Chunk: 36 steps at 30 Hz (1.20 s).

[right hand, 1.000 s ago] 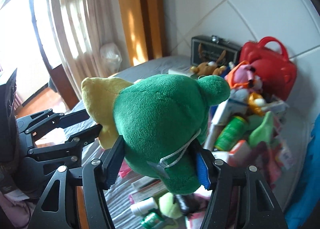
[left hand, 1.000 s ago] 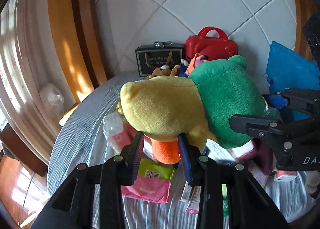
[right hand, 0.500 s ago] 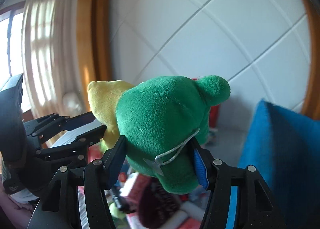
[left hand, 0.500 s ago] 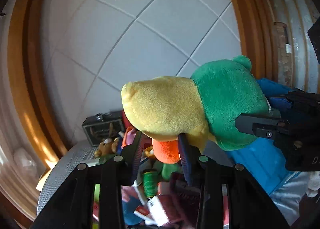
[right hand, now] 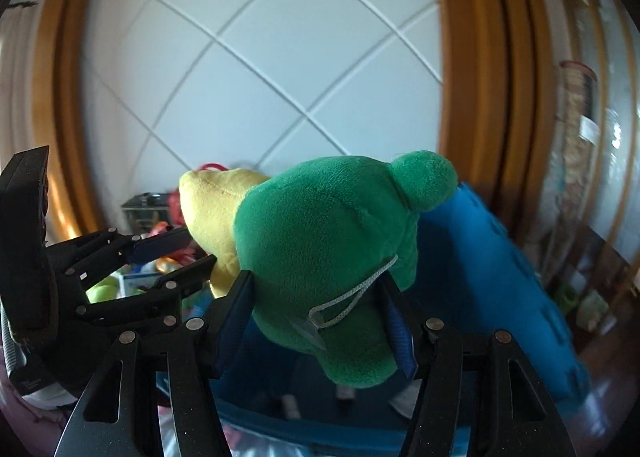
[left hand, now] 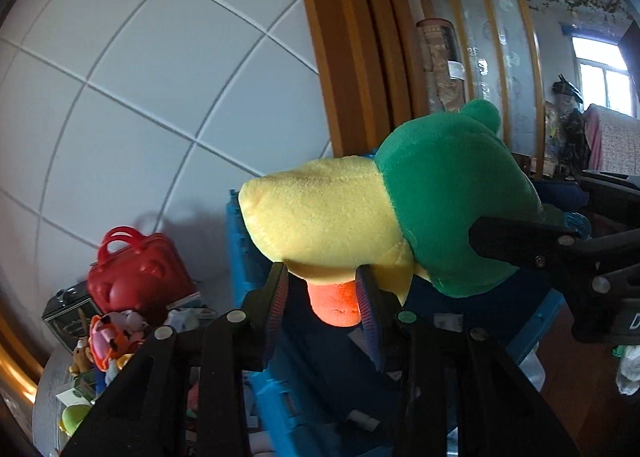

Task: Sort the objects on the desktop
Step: 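Carry the plush toy over the crate and release it inside, then move both grippers back to the pile toward the pink tissue packs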

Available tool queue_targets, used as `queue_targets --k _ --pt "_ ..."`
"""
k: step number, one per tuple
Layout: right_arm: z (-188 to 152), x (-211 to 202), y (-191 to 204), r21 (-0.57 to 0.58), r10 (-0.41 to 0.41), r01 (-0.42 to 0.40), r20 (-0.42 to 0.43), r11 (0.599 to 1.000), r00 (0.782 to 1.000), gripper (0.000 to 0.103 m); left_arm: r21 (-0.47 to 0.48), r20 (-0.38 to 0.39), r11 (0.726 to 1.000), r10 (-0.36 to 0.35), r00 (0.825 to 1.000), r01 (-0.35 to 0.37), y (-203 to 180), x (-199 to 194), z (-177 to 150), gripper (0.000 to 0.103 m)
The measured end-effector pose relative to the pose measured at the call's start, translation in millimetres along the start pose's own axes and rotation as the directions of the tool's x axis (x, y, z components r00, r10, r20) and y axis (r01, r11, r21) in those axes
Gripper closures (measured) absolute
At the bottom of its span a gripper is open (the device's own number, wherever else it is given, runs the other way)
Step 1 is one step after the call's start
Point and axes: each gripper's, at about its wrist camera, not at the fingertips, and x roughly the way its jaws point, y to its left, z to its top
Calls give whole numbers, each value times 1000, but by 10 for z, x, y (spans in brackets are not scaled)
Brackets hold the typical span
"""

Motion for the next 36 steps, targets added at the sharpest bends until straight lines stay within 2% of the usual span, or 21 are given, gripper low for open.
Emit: queue_targets --k 1,2,3,4,6,8,12,13,14,15,16,17,18,21,25,27,32,36 --pt "-32 -7 -109 12 -5 5 -11 1000 1000 46 4 -3 999 -40 999 40 -129 58 43 69" --pt "-67 -31 -198 24 6 -5 -16 1000 1000 61 8 -6 998 -65 998 65 -237 100 65 68" --pt "-83 -27 -276 37 28 -28 -21 999 999 71 18 -9 997 -71 997 72 -351 145 94 68" --pt "-97 -25 -321 38 17 -16 -33 999 999 76 40 -15 997 -62 998 63 -481 172 114 68" --pt "-115 -6 -428 34 -58 59 -42 998 997 76 56 -26 997 -56 998 57 -617 243 176 68" --pt "-99 14 -499 54 -58 60 -41 997 997 75 52 -32 997 -62 998 63 -690 291 188 68" --pt "-112 3 -747 70 -106 109 -41 992 994 66 38 -45 999 -37 998 39 -779 366 225 68" --pt "-97 21 -770 73 -110 113 -41 991 993 58 30 -47 999 -31 998 33 -773 360 220 68" --pt "-103 9 -774 72 -114 116 -37 991 993 45 25 -48 999 -27 998 29 -761 350 201 68" --pt "-114 -7 -787 70 -118 120 -31 990 992 39 21 -47 999 -25 999 26 -743 336 185 67" --pt "-93 29 -842 65 -125 126 -26 990 992 27 16 -45 1000 -24 999 24 -735 327 177 65" --pt "-109 34 -834 59 -129 130 -21 990 991 21 14 -42 1000 -19 999 20 -737 314 170 58" --pt "-120 52 -846 53 -130 131 -16 990 991 21 11 -32 1000 -8 999 8 -727 276 155 51" --pt "-122 45 -809 48 -124 123 1 991 992 16 -3 -1 1000 18 1000 -18 -647 161 101 43" --pt "-125 -33 -662 28 -120 119 37 993 992 0 -40 42 997 67 997 -66 -454 -55 40 33" --pt "-143 -47 -575 20 -112 112 52 994 992 0 -53 61 994 100 993 -97 -362 -163 -9 26" --pt "-159 -52 -288 -21 -116 118 95 993 989 0 -104 86 979 185 979 -176 -61 -411 -168 23" --pt "-194 -144 -52 -35 -128 138 194 990 973 0 -156 90 957 262 961 -247 191 -582 -342 23"
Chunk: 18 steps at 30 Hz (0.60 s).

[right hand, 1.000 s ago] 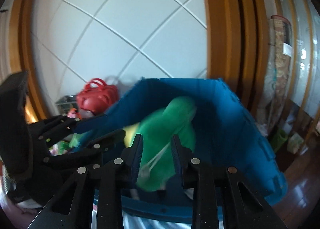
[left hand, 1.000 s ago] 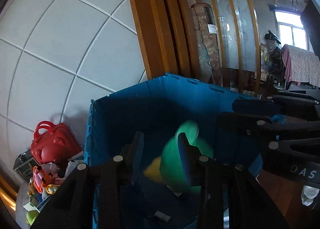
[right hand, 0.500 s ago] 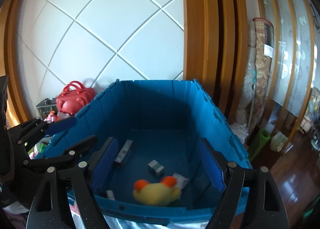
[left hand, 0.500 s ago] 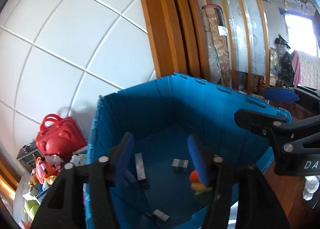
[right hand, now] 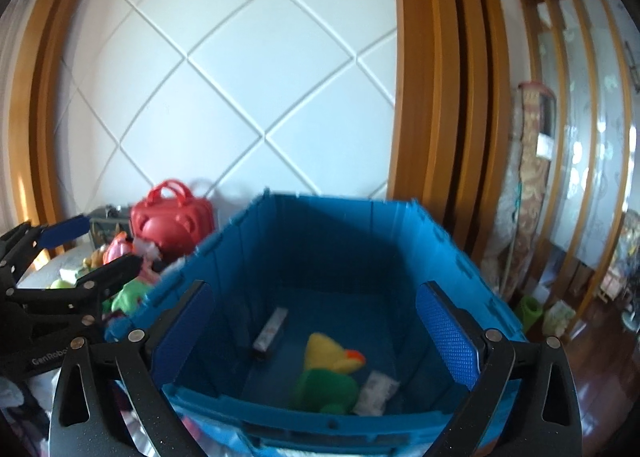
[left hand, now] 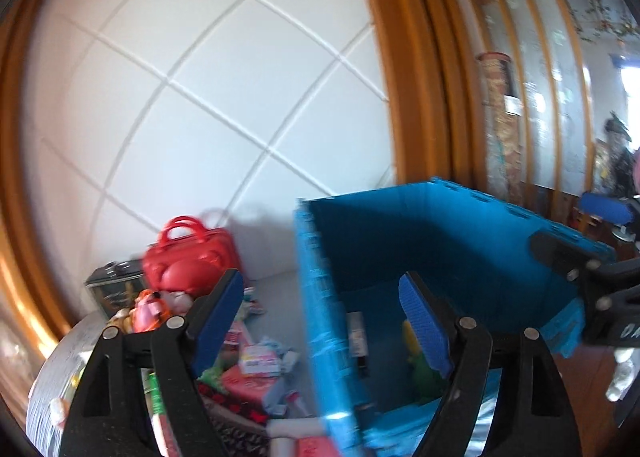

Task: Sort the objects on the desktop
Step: 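Move both grippers back to the pile toward the pink tissue packs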

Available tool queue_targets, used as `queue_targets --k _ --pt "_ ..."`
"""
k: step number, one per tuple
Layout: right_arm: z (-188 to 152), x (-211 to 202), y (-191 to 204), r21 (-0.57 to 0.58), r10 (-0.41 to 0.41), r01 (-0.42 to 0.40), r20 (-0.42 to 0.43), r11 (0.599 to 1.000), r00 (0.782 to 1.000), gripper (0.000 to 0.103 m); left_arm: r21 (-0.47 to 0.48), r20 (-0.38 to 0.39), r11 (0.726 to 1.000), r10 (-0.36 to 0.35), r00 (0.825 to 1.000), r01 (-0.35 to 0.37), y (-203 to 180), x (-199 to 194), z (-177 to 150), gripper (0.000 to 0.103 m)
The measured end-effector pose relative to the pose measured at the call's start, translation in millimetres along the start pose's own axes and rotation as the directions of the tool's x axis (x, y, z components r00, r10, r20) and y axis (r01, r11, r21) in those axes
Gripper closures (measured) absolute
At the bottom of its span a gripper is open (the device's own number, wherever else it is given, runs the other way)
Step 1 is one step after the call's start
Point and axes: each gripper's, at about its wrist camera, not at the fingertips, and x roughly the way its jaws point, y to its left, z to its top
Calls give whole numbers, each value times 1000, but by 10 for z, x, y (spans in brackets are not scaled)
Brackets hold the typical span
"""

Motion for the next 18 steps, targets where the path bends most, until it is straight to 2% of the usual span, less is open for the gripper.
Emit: queue_targets --k 3,6,9,12,16,18 --pt "3 -79 170 2 -18 18 61 1000 998 0 -16 -9 996 87 996 -87 211 -53 -125 23" --pt "-9 -67 358 4 29 -30 65 1000 997 0 -15 -51 988 156 987 -157 445 -82 -280 23" --pt "-36 -29 576 7 107 -107 58 994 993 0 -37 -87 981 185 979 -188 709 -130 -426 23" --pt "-50 -65 822 -4 154 -154 88 988 984 0 -102 -127 972 196 972 -210 1099 -185 -593 23" --pt "-75 -193 1154 8 200 -204 163 979 966 0 -163 -193 940 268 944 -300 1644 -303 -851 23" --pt "-99 -186 1343 8 207 -211 156 978 966 0 -174 -215 926 297 930 -336 1876 -398 -981 23"
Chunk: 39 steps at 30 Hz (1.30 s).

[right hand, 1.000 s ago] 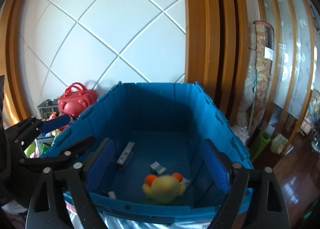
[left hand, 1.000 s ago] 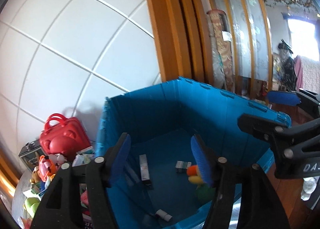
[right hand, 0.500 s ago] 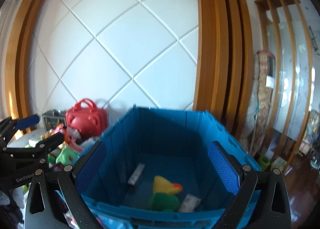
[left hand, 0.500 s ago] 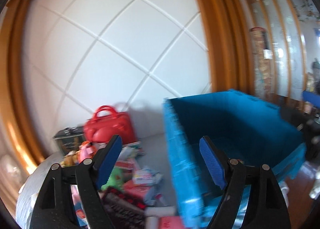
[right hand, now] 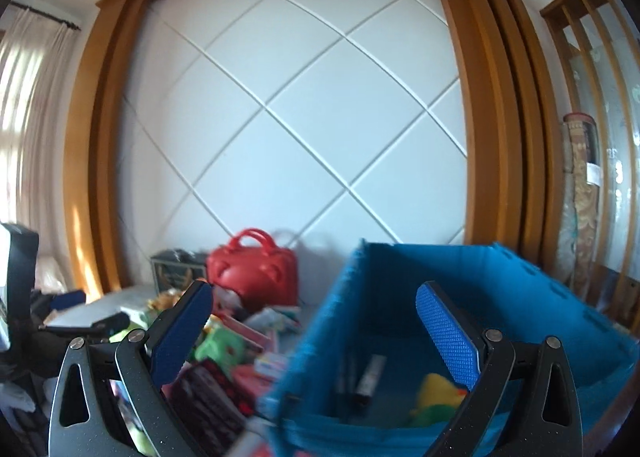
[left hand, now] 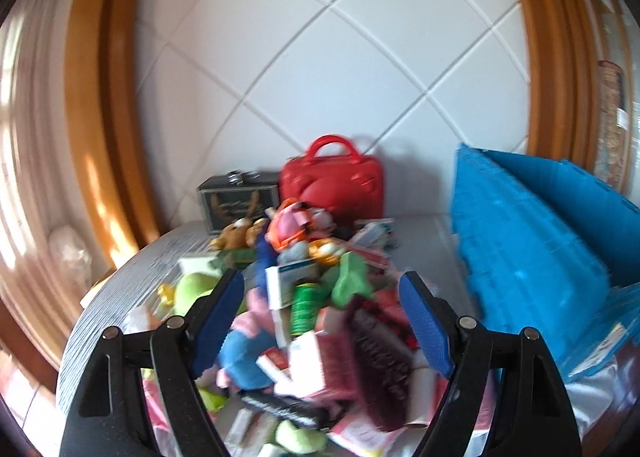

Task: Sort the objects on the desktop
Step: 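Move both grippers back to the pile toward the pink tissue packs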

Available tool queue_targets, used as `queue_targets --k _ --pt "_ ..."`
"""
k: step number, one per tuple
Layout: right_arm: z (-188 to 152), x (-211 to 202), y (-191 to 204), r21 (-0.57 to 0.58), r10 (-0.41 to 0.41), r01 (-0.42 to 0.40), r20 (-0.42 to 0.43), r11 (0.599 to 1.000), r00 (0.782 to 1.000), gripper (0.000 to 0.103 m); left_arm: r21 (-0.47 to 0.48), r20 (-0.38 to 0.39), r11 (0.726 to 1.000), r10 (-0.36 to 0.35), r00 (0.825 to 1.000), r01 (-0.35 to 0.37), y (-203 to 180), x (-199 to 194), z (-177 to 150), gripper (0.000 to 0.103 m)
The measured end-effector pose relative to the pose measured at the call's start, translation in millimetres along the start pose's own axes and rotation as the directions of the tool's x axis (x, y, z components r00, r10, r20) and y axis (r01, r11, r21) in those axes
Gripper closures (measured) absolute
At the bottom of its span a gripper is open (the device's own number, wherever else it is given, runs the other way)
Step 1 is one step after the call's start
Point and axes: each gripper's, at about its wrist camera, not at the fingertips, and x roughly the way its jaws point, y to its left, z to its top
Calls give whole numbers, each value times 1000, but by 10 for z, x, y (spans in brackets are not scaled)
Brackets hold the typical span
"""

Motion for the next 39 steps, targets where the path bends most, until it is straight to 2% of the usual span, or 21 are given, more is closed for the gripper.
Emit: queue_targets --k 4,7,11,15,18,22,27,31,34,36,39 --pt "-125 143 410 -15 67 -69 -69 998 995 0 -3 -34 996 88 996 -88 544 60 -189 23" --pt "-278 250 704 -34 97 -102 -130 994 987 0 -4 -94 991 136 986 -137 955 198 -374 23" --pt "-585 420 1030 -54 125 -143 -249 988 960 0 -43 -189 984 162 968 -173 1521 345 -712 23" --pt "-955 577 1218 -31 129 -152 -380 988 916 0 -55 -312 974 191 931 -218 2125 570 -1141 23" --pt "-1295 667 1289 -14 97 -118 -473 993 876 0 -57 -408 974 176 896 -217 2399 774 -1443 23" --pt "-1669 778 1273 -21 15 -33 -560 999 828 0 -72 -504 977 137 853 -200 2599 1067 -1785 23" --pt "-2049 832 1155 -1 -49 63 -651 998 758 0 -134 -587 972 78 806 -191 2750 1311 -2058 23" --pt "-2192 818 1050 15 -74 115 -685 993 725 0 -142 -619 975 46 784 -170 2729 1526 -2155 23" --pt "-2312 857 960 35 -83 153 -711 988 699 0 -137 -642 971 64 764 -196 2748 1688 -2228 23" --pt "-2391 881 881 47 -95 188 -728 981 679 0 -155 -654 968 51 755 -200 2783 1779 -2274 23" --pt "-2494 935 768 53 -116 234 -749 971 652 0 -181 -657 967 18 754 -181 2806 1885 -2304 23"
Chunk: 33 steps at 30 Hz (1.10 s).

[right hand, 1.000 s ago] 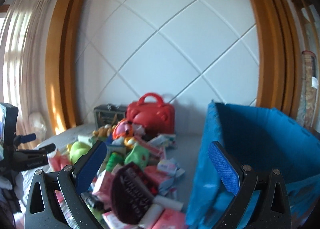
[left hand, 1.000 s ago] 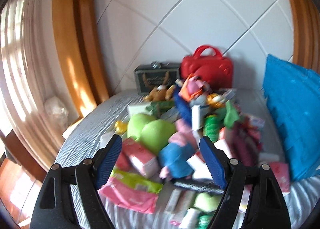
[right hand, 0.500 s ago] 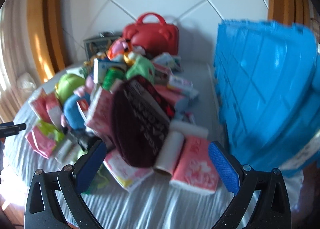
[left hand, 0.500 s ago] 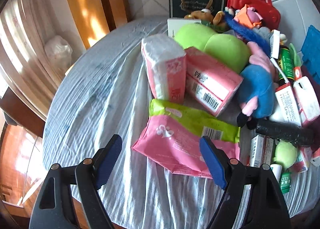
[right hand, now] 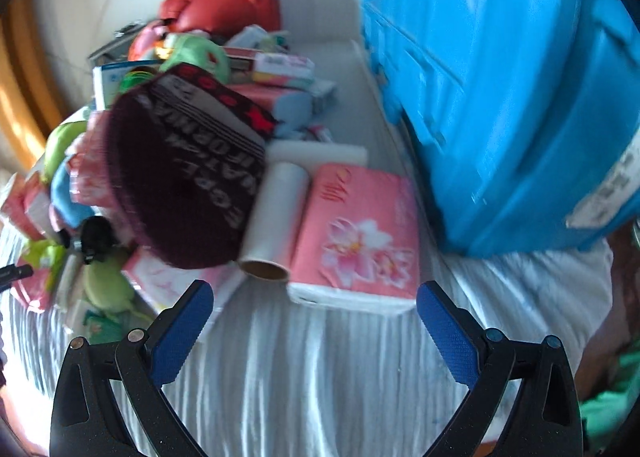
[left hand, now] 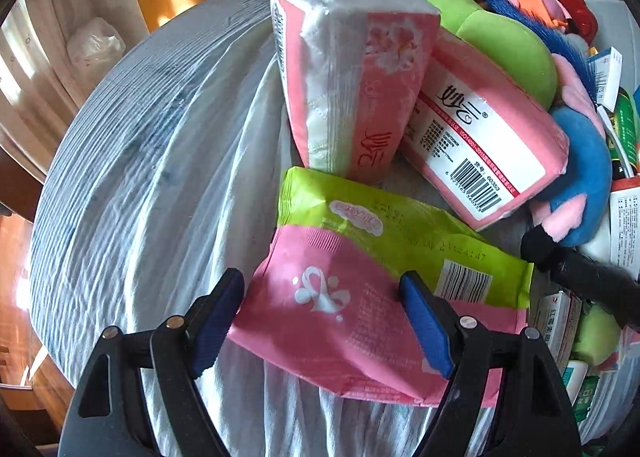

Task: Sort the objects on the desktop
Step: 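Grasp a pink-green sanitary pad pack with the left gripper while the right grasps a pink tissue pack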

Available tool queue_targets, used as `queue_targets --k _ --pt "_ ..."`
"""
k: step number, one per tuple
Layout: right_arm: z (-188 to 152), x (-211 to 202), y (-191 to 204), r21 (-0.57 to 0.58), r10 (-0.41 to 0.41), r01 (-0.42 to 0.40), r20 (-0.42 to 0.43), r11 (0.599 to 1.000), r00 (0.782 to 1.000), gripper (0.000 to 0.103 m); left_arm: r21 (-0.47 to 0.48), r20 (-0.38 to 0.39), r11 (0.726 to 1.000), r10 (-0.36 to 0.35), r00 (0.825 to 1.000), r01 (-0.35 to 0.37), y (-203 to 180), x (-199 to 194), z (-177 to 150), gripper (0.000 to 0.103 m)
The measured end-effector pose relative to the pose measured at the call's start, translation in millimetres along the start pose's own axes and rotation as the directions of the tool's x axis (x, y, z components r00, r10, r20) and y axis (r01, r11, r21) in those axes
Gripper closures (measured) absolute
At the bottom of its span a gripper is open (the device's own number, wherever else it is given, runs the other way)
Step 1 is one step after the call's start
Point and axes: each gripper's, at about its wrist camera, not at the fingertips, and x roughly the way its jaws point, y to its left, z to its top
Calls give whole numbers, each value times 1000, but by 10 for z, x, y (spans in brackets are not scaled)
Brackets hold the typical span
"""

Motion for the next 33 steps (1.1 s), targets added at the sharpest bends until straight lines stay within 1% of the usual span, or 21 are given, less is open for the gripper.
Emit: queue_targets --k 3,5,7,9,11,13,14,15,16,17,19,21,22,24,25,27,29,30,31,32,33 --pt "12 135 -94 43 -20 21 -19 999 1000 0 24 -12 1000 0 1000 0 -68 114 80 19" --pt "27 223 -156 77 -24 27 -36 997 999 0 29 -29 1000 -5 1000 6 -100 144 127 19" --pt "40 292 -201 99 -25 30 -50 995 998 0 51 -47 999 -5 999 7 -133 116 125 20" --pt "50 336 -232 108 -27 33 -59 994 998 0 78 -52 997 -12 999 16 -140 53 68 25" --pt "64 362 -265 113 -27 34 -62 993 998 8 100 -55 994 -26 998 31 -128 -13 2 26" --pt "83 400 -286 112 -25 32 -68 993 997 7 95 -61 995 -33 998 39 -111 13 -19 25" --pt "95 427 -294 116 -22 30 -72 993 997 3 72 -68 996 -47 997 52 -90 55 -10 18" --pt "104 469 -314 122 -22 32 -79 992 997 0 54 -80 997 -55 995 60 -76 90 2 15" --pt "103 486 -331 126 -27 36 -70 991 997 0 30 -88 996 -85 992 88 -67 122 18 15" --pt "96 485 -327 122 -31 38 -61 992 998 0 37 -79 996 -84 993 87 -87 122 28 15" --pt "84 490 -310 112 -36 42 -61 993 997 1 59 -65 993 -100 993 103 -136 95 24 26" --pt "71 490 -299 111 -9 17 -67 994 998 17 64 -50 991 -110 993 114 -138 35 9 44" --pt "59 464 -277 101 -26 33 -62 994 998 18 71 -39 991 -115 993 117 -125 -21 0 47" --pt "20 395 -229 82 -42 47 -65 995 997 21 64 -25 989 -133 991 135 -73 -106 -6 59" --pt "-3 374 -219 85 -33 39 -67 996 997 22 58 -12 989 -134 991 135 -38 -170 -12 61" --pt "-62 321 -206 86 -24 31 -84 996 996 22 62 17 991 -117 993 116 6 -284 -13 69" --pt "-137 246 -192 83 -20 27 -93 996 995 22 78 79 995 -76 994 70 28 -477 -14 72" --pt "-171 213 -189 77 -19 27 -95 997 995 21 91 111 995 -53 992 43 38 -559 -3 74" --pt "-195 200 -190 69 -15 21 -97 997 995 17 104 151 995 -28 988 12 -6 -677 -10 74" --pt "-208 205 -193 62 -16 22 -101 998 995 14 110 176 994 -13 984 -7 42 -720 62 75" --pt "-211 223 -195 57 -23 29 -104 998 994 13 120 207 992 5 978 -31 -17 -823 61 76"
